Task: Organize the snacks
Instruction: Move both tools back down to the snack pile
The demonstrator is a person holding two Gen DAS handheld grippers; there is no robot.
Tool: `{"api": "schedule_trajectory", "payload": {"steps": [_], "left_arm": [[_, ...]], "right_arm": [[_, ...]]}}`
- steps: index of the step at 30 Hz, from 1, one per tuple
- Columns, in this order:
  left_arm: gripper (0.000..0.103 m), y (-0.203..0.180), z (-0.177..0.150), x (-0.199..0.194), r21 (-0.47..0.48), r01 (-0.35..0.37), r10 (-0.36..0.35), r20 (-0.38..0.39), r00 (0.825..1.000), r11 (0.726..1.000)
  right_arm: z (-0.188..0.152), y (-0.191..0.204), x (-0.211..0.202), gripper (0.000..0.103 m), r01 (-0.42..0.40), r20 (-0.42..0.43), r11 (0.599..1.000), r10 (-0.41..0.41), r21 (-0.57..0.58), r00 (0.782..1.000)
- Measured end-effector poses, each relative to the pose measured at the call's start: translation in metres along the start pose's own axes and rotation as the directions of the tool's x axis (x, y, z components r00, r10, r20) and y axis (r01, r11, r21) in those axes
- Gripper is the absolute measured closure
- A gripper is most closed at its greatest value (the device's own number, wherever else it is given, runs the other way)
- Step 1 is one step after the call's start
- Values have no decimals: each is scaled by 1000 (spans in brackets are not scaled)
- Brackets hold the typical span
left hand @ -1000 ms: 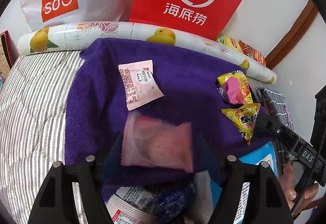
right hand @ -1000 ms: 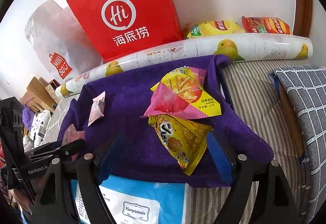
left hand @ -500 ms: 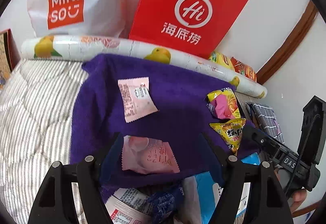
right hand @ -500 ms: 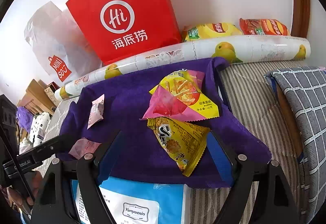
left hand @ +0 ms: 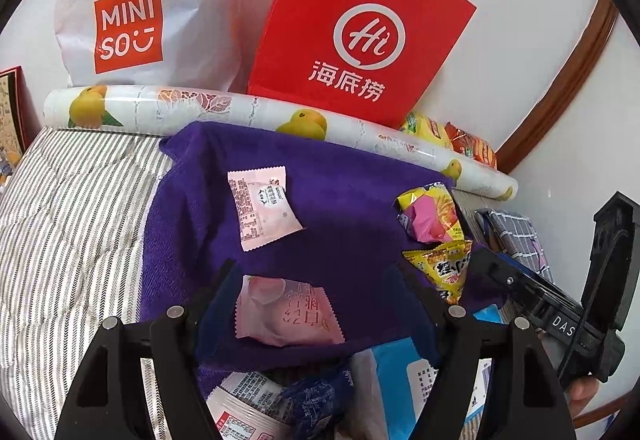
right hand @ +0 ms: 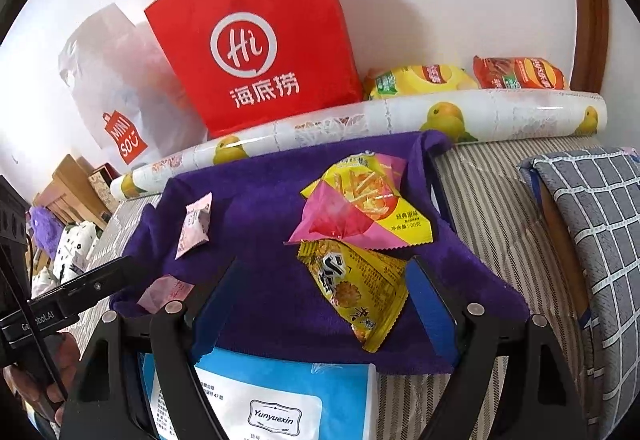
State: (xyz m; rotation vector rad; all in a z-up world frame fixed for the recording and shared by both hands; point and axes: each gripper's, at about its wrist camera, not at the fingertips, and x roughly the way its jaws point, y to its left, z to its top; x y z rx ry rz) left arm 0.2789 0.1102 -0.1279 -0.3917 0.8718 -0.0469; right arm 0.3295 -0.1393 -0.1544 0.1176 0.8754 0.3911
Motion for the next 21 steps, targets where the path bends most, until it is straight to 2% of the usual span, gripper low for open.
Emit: {"api": "schedule_trajectory", "payload": {"steps": [5, 9, 16, 21], "left_arm": [[29, -1, 0, -5, 0, 14, -14, 14, 1000, 1000], [29, -2, -1, -11, 4, 6, -6, 35, 999, 1000], [29, -4, -1, -18, -2, 17, -17, 58, 998, 1000], [30, -9, -2, -20, 29, 28, -30, 58, 998, 999]], "right_arm": [[1, 3, -14, 21, -34, 62, 999, 34, -5, 997], [1, 10, -23, 21, -19, 111, 999, 23, -33, 994], [-10, 17, -45, 21, -54, 108, 998, 57, -22, 993], [-27, 21, -68, 20, -83, 84, 996, 84, -15, 993]]}}
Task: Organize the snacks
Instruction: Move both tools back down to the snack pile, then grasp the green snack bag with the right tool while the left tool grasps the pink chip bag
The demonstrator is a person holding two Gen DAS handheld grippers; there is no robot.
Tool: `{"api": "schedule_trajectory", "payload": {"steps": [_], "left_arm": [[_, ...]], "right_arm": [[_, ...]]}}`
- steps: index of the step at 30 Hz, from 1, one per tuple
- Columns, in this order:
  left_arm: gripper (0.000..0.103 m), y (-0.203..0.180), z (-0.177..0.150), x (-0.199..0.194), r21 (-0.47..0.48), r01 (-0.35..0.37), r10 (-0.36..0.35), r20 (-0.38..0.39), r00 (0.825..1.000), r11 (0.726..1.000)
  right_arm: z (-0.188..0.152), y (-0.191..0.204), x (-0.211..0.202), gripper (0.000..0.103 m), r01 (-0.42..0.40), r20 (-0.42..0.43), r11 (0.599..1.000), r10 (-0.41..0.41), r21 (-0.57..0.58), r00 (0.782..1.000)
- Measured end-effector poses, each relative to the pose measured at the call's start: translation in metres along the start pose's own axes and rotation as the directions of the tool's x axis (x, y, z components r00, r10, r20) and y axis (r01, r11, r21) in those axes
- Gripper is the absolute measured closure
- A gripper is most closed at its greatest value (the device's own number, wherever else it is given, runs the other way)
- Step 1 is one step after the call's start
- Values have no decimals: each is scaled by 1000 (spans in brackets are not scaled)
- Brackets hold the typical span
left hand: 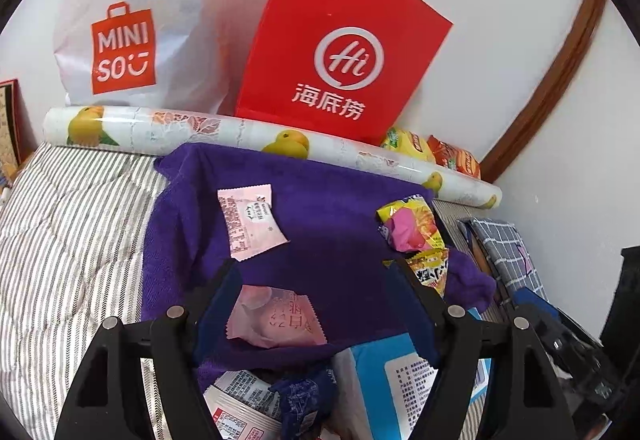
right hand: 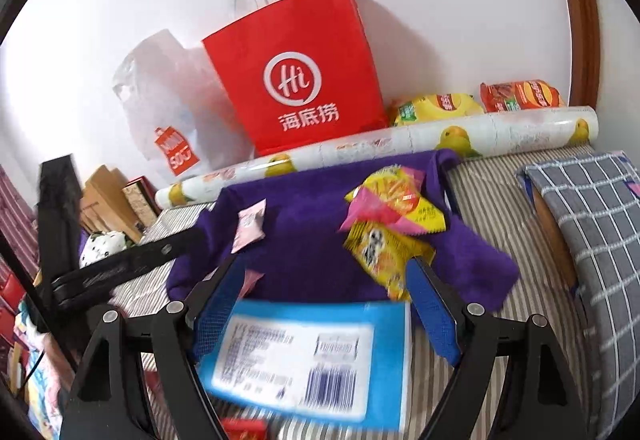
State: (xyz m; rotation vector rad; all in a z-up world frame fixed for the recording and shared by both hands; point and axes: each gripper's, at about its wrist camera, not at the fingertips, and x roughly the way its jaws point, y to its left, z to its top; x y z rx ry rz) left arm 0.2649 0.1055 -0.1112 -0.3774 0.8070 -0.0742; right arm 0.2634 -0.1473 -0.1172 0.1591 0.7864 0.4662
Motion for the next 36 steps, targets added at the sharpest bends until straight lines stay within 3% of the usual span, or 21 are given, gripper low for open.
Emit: {"api": "schedule_trajectory", "payload": {"steps": [8, 16, 21, 26, 32, 36], "left_arm": [[31, -5, 3, -17, 0, 36, -36, 17, 999, 999], [31, 16, -13, -52, -27, 32, -32, 2, 999, 999], [31, 33, -31, -75, -17, -12, 12, -12, 1000, 1000], [31, 47, -48, -90, -30, -8, 8, -23, 1000, 1000], [31, 55, -59, -99, -43, 15, -16, -32, 999, 999], [30, 51, -62, -103, -40, 40, -42, -33, 999, 998]], "right_arm": [[-28, 10, -40, 21, 63, -13, 997, -63, -49, 998], [-62, 26, -64, 21, 106, -9, 991, -107, -83, 994], [-90, 34, -55, 21, 44, -85, 998, -47, -33, 995], [-118, 48, -47, 21, -11, -149, 1000, 8, -22, 989], [-138, 67, -55, 21, -79, -165, 997, 77, -7, 983], [-149, 89, -61, 20, -118, -164, 991, 106, -64, 981]]}}
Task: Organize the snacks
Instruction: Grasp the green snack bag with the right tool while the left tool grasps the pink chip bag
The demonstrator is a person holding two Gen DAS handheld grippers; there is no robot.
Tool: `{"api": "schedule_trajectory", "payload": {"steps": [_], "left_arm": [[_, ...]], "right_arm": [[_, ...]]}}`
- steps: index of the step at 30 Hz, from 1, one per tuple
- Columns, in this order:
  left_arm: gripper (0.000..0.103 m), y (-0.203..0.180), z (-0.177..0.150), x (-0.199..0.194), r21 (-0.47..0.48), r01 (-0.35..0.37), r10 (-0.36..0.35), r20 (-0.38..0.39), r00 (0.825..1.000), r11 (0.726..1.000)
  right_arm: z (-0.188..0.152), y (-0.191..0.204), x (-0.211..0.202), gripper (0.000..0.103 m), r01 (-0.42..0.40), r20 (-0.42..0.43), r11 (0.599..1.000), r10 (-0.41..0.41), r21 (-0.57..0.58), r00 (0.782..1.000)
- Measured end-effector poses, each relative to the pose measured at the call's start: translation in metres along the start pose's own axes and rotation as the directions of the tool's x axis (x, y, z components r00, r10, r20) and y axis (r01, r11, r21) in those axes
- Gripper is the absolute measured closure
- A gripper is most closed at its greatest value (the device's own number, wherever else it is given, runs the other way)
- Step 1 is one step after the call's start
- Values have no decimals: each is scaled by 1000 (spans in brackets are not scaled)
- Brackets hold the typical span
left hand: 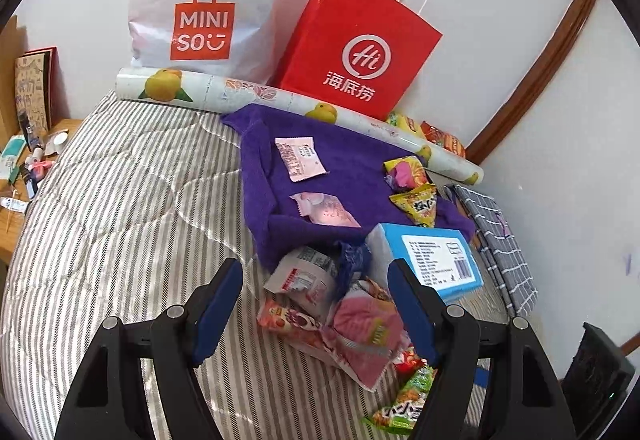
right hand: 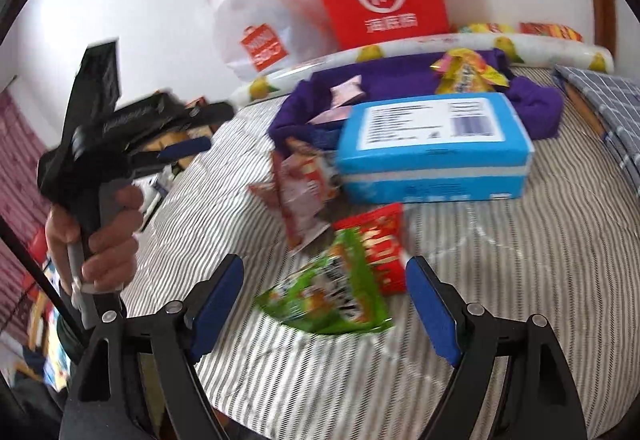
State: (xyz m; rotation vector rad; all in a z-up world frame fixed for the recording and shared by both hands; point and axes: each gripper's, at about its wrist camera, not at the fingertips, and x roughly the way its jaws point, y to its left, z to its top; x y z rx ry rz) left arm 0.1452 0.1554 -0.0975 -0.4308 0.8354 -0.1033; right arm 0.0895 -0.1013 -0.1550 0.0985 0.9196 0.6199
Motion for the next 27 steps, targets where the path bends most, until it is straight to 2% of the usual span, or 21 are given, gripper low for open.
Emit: {"api": "schedule_trajectory", "payload": {"steps": [7, 9, 17, 19, 20, 23, 27], "left_arm": [[29, -3, -11, -5, 15, 9, -9, -14, 1000, 1000], [29, -2, -14, -6, 18, 6, -6, -15, 1000, 1000], [29, -6, -29, 7, 58, -5, 9, -64, 998, 998], [29, -10, -33, 11, 76, -4, 10, -74, 997, 997], [29, -13, -35, 14, 88, -3, 10, -81, 997, 996], [29, -24, -41, 22, 125, 11, 1, -98, 995, 992], [29, -38, -44, 35, 155, 25, -7, -116, 993, 988]], "right_arm": [[-13, 17, 33, 21, 107, -88, 993, -112, -56, 990], [-19, 17, 38, 21, 105, -100, 993, -110, -54, 989], [-22, 13, 48, 21, 116, -57, 993, -117, -24, 991], [-23, 11, 48, 23, 110, -44, 994, -111, -15, 993], [-23, 11, 47, 29, 108, -38, 994, -109, -15, 993], [-24, 9, 41, 36, 82, -26, 997, -82, -14, 996], [-27, 6, 25, 36, 57, 5, 998, -57, -10, 998]]}}
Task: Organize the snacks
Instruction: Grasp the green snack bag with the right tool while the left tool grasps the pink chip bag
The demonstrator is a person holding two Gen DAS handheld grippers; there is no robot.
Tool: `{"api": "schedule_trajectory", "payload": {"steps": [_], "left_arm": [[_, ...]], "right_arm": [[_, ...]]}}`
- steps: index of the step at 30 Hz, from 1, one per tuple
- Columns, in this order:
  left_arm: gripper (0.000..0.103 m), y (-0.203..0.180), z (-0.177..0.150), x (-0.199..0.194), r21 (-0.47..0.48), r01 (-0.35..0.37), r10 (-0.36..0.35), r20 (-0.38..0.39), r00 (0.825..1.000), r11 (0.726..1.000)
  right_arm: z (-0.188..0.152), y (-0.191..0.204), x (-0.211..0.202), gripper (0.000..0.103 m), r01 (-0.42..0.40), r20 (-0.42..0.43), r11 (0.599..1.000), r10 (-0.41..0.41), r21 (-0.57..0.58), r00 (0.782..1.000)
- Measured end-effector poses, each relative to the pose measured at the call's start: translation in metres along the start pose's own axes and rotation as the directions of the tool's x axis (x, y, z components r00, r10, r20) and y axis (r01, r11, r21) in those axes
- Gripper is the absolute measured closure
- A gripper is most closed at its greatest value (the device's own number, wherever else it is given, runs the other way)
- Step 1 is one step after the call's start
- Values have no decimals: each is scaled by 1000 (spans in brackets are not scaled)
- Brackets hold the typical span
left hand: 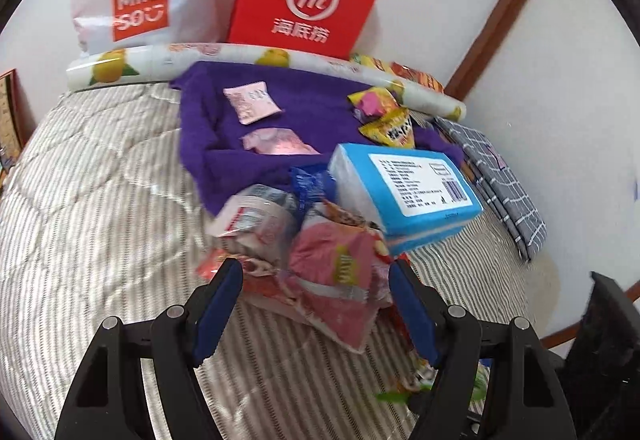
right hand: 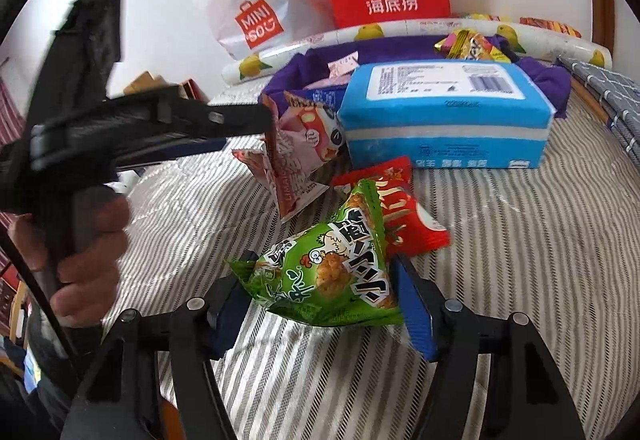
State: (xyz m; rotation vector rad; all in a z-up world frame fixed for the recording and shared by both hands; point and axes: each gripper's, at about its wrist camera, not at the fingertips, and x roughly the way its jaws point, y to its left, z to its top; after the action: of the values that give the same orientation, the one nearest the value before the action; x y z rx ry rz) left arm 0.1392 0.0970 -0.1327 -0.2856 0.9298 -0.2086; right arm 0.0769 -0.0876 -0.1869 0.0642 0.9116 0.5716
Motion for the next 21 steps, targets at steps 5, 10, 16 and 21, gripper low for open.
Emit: {"api": "schedule_trajectory", "payload": {"steps": [5, 10, 16, 21], "left_arm": [[30, -13, -1, 18, 27, 1, 0, -26, 1000, 1000], [33, -23, 0, 25, 73, -45, 47, -20, 999, 996], [46, -18, 1, 21, 64, -47, 47, -9, 999, 997], [48, -11, 1, 5, 42, -7, 7, 10, 1000, 999]], "right_arm": [[0, -7, -24, 37, -19, 43, 1000, 19, -7, 999], [2, -23, -37, 37, 16, 61, 1000, -16, 6, 998], [3, -50, -36, 37, 75, 56, 995, -79, 71, 995], [1, -63, -37, 37, 99, 48, 990, -104, 103, 993]]}}
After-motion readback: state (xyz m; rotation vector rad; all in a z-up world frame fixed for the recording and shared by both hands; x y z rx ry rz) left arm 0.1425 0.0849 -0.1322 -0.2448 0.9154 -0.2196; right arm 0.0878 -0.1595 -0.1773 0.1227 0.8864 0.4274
